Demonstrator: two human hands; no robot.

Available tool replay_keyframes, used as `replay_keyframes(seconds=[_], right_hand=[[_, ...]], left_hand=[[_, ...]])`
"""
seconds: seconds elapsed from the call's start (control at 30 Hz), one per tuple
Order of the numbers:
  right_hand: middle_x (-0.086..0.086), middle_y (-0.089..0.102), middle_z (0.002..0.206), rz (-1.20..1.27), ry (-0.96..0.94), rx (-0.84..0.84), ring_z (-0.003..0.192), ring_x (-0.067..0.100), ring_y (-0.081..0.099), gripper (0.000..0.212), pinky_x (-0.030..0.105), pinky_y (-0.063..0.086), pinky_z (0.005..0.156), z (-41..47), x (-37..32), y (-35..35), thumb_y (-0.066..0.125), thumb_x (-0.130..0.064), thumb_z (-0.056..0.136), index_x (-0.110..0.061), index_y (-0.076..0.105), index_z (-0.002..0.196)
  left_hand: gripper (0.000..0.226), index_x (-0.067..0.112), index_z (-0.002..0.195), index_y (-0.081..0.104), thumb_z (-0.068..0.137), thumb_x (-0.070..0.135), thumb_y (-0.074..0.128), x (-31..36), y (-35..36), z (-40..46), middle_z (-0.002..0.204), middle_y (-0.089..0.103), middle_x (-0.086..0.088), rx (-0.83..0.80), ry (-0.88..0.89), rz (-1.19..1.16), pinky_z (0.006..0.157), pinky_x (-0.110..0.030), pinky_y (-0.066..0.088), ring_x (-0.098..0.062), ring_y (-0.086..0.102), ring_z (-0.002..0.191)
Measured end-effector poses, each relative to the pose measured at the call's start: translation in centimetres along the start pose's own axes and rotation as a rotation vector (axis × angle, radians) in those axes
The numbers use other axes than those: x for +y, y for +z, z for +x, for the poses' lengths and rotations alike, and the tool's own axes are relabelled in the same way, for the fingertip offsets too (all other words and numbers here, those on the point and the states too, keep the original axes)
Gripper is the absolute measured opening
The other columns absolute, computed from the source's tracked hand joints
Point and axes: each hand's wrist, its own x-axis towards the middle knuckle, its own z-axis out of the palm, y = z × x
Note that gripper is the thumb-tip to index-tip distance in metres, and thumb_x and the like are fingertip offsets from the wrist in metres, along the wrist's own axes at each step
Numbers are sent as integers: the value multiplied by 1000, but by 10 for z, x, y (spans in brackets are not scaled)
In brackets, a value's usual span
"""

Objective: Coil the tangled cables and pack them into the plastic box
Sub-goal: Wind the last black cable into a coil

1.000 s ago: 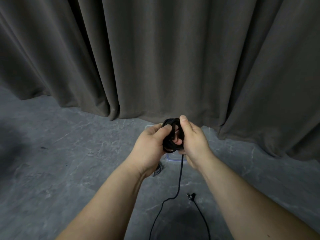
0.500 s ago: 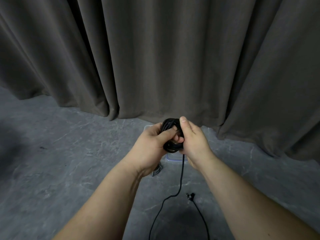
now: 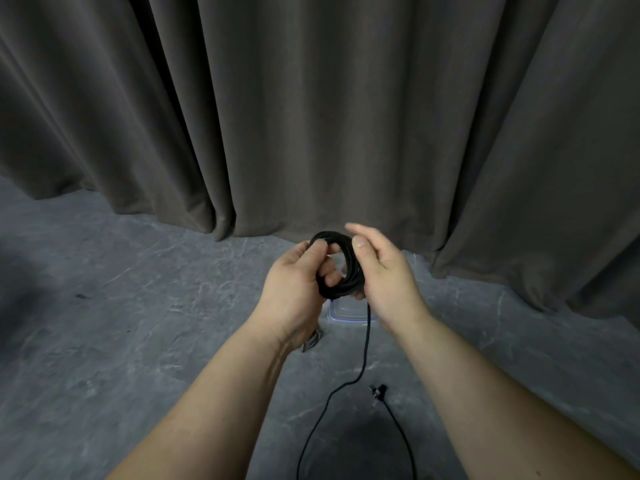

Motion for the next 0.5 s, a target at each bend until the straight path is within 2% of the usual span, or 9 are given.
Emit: replay_keyframes(seconds=[0.07, 0.1, 0.13, 0.17, 0.23, 0.27, 0.33, 0.4, 0.5], right_hand=[[-11, 65, 104, -116, -90, -88, 85, 11, 63, 41, 38, 55, 72, -2, 1, -6, 45, -32, 97, -61, 43, 126], [-12, 60, 121, -166, -113, -169, 100, 11, 60, 51, 41, 53, 88, -4, -1, -8, 47, -34, 93, -65, 32, 132], [-10, 52, 136, -217, -124, -257, 110, 8, 56, 63, 37, 48, 99, -7, -4, -9, 51, -35, 89, -63, 23, 138], [-10, 45, 144, -276, -126, -332, 111, 2, 52, 76, 28, 44, 102, -10, -7, -11, 58, -33, 85, -58, 15, 143], [-15, 37, 147, -385, -124, -424, 105, -4, 54, 99, 17, 43, 95, -13, -13, -15, 70, -28, 77, -56, 3, 145], [-17, 36, 146, -438, -128, -446, 103, -1, 56, 108, 20, 45, 95, -14, -13, -16, 75, -30, 73, -57, -2, 143], [-17, 38, 142, -496, -141, -464, 112, 2, 50, 119, 24, 42, 100, -13, -12, -18, 82, -35, 67, -60, -8, 141], [-14, 46, 133, -486, -143, -457, 118, 3, 48, 123, 25, 40, 102, -11, -9, -18, 85, -36, 64, -60, -8, 140], [-16, 55, 117, -448, -144, -432, 106, 2, 56, 121, 23, 44, 94, -9, -7, -17, 87, -35, 62, -58, -1, 142]], left_hand=[[25, 3, 84, 54, 102, 11, 39, -1, -3, 2, 53, 33, 2, 31, 14, 24, 60, -24, 35, -9, 35, 50], [25, 3, 84, 54, 102, 11, 39, 0, -4, 3, 53, 34, 2, 38, 15, 25, 61, -25, 35, -9, 35, 50], [25, 3, 84, 54, 102, 11, 38, 2, -5, 3, 53, 33, 2, 38, 12, 22, 59, -24, 36, -10, 35, 49], [25, 3, 85, 55, 102, 11, 39, 3, -6, 3, 53, 33, 2, 35, 6, 24, 57, -23, 37, -10, 36, 50], [24, 2, 88, 55, 102, 12, 39, 5, -7, 3, 54, 33, 2, 19, -12, 48, 57, -23, 37, -10, 37, 51], [23, 2, 89, 55, 102, 12, 39, 5, -7, 2, 54, 33, 2, 9, -23, 64, 57, -24, 38, -11, 37, 51], [22, 0, 92, 54, 102, 12, 40, 5, -7, -1, 52, 36, 2, -15, -47, 91, 55, -24, 42, -12, 39, 51], [21, 0, 94, 55, 102, 13, 41, 6, -6, -3, 51, 39, 2, -39, -66, 122, 59, -26, 43, -12, 41, 52], [22, 1, 92, 56, 101, 14, 42, 6, -6, -5, 52, 43, 1, -92, -102, 152, 62, -26, 44, -13, 45, 55]])
